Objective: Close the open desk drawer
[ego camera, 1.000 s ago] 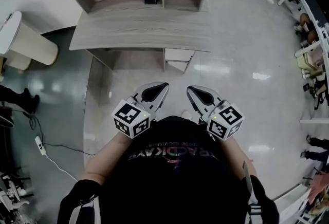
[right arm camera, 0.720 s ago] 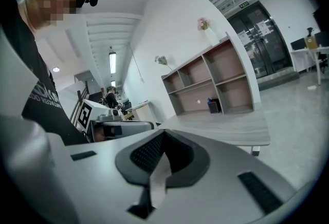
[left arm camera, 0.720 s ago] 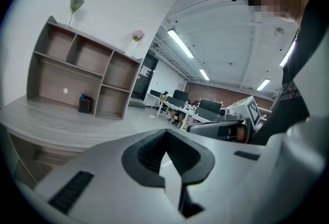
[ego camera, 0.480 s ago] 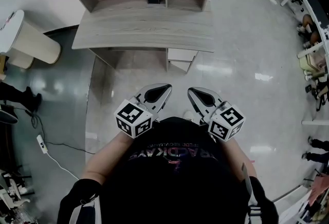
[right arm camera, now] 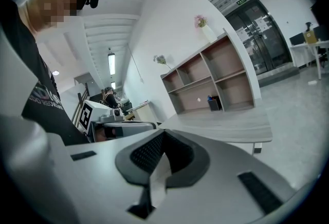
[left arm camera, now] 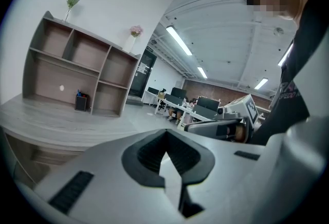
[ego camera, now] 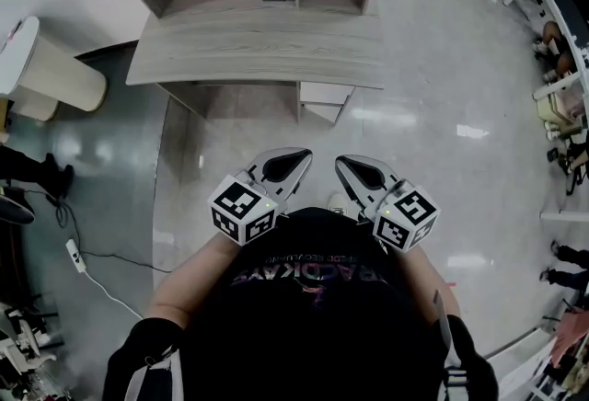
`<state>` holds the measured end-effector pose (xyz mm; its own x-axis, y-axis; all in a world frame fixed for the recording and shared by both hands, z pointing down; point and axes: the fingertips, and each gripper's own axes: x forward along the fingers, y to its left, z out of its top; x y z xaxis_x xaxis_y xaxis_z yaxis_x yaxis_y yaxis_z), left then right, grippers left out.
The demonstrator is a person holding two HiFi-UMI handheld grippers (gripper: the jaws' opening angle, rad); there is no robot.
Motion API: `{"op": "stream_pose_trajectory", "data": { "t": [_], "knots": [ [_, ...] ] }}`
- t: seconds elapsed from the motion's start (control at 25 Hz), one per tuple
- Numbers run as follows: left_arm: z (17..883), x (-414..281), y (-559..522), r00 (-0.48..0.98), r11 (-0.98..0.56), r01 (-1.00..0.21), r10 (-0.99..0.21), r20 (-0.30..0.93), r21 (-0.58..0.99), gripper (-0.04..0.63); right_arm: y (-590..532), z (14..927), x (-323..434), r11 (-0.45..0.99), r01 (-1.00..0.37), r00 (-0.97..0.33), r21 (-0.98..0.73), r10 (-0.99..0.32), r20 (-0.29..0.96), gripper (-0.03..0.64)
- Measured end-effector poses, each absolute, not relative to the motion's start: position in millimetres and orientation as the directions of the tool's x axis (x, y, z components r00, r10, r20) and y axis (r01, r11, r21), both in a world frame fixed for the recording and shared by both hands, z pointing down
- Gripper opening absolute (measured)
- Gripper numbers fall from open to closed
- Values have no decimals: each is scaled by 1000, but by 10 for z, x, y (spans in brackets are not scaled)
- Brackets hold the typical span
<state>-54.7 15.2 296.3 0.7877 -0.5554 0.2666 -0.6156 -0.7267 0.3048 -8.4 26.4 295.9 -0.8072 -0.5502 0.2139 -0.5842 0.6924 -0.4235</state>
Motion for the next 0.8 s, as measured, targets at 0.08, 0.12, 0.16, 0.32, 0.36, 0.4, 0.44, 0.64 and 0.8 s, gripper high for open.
{"op": "stream_pose_trajectory", "data": {
  "t": [0.08,0.12,0.16,0.32,0.36,0.4,0.44,0.64,0.8],
  "knots": [
    [2957,-550,145,789,-727,-614,-554,266,306,11,256,2956,-81,689,-587,-805,-426,-553,214,17],
    [2954,-552,141,790,-728,-613,-553,265,308,11,252,2954,-79,687,-588,-804,-427,-556,213,17],
    [2956,-553,137,791,-727,-612,-552,265,311,11,249,2953,-76,685,-590,-802,-428,-558,213,17],
    [2981,-536,121,795,-724,-607,-545,268,328,11,246,2965,-46,679,-595,-797,-430,-565,212,17],
    [2986,-529,119,796,-725,-605,-543,268,330,11,246,2968,-38,677,-597,-796,-430,-567,211,17],
    [2987,-525,118,797,-726,-603,-541,267,331,11,247,2969,-33,676,-598,-795,-431,-569,211,17],
    [2985,-524,118,799,-727,-602,-539,267,331,11,247,2968,-32,674,-600,-793,-431,-571,211,17],
    [2992,-518,119,804,-731,-595,-531,269,335,11,252,2978,-28,666,-607,-788,-434,-577,216,17],
    [2995,-500,98,806,-734,-591,-527,269,334,11,238,2981,-16,663,-608,-786,-436,-579,217,17]
  ]
}}
